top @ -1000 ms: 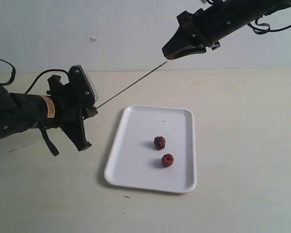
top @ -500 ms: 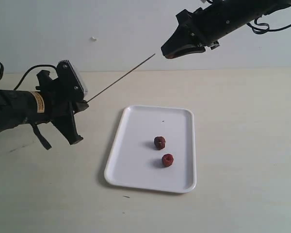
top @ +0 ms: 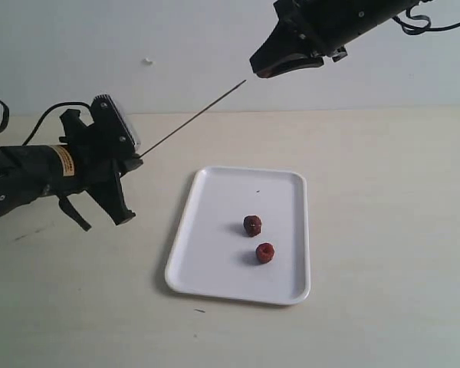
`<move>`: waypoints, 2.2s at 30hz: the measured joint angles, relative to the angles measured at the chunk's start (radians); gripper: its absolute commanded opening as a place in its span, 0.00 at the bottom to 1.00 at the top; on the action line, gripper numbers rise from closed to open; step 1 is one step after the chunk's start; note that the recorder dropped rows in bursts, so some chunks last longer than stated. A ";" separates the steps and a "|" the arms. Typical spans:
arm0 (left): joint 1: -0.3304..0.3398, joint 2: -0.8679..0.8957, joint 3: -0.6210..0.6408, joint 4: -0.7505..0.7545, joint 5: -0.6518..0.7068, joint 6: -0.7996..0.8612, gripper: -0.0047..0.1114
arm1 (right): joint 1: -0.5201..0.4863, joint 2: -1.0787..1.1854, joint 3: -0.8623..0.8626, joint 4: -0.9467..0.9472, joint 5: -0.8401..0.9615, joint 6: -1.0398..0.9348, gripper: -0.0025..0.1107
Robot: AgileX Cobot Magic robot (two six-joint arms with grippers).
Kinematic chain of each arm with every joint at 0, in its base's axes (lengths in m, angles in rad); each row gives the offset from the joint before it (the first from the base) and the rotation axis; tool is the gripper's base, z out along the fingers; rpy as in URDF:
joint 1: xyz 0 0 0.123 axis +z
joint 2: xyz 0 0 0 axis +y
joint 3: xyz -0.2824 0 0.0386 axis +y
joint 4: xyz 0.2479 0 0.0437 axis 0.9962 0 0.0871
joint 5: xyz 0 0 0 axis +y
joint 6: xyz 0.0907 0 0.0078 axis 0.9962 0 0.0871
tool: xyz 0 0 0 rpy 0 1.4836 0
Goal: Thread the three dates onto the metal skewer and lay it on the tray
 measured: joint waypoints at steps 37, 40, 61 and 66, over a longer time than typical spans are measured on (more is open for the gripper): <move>-0.037 0.000 0.000 -0.009 -0.079 0.018 0.04 | 0.014 -0.004 0.000 -0.016 0.002 0.012 0.26; -0.049 0.002 0.000 -0.011 -0.084 0.029 0.04 | 0.014 -0.004 0.000 -0.018 0.006 0.012 0.26; -0.055 0.002 0.000 -0.052 -0.171 0.037 0.04 | 0.060 -0.004 0.000 -0.018 0.006 0.003 0.66; -0.058 0.002 0.000 -0.079 -0.177 0.037 0.04 | 0.060 -0.004 0.000 -0.016 0.004 -0.003 0.67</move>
